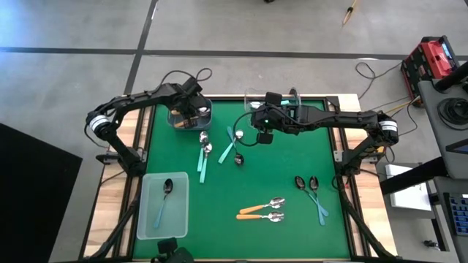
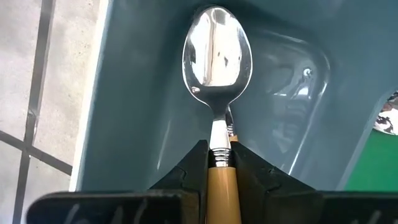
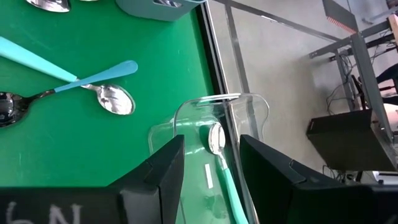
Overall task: Sort silverware by color (type)
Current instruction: Put the yellow spoon into the gray bin
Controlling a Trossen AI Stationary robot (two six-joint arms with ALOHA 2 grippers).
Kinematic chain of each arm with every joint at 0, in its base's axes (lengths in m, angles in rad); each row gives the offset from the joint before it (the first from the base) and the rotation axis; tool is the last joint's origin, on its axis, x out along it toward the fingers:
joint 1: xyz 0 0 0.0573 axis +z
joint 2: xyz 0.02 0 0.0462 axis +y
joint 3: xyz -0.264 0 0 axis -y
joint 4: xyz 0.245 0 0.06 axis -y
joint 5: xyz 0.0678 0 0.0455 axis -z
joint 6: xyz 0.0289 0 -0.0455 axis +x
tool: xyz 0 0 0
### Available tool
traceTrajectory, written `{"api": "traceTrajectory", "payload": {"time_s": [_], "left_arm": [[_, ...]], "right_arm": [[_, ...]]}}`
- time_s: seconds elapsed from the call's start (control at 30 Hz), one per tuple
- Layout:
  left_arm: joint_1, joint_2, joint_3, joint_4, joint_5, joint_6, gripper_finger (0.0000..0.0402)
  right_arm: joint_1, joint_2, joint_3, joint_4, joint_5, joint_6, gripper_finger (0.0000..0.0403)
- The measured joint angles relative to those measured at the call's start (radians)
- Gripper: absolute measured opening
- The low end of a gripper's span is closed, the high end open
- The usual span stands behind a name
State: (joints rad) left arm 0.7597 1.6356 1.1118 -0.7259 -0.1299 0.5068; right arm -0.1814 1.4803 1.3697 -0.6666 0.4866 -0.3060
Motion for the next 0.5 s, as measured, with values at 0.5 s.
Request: {"api": "traceTrajectory", "payload": {"time_s": [0.5], "left_arm": [[0.002, 0.000, -0.030, 0.014, -0.001, -0.010, 0.0039]], "right_arm": [[0.007, 0.000, -0.001, 0.010, 0.001, 0.032, 0.0146]]}}
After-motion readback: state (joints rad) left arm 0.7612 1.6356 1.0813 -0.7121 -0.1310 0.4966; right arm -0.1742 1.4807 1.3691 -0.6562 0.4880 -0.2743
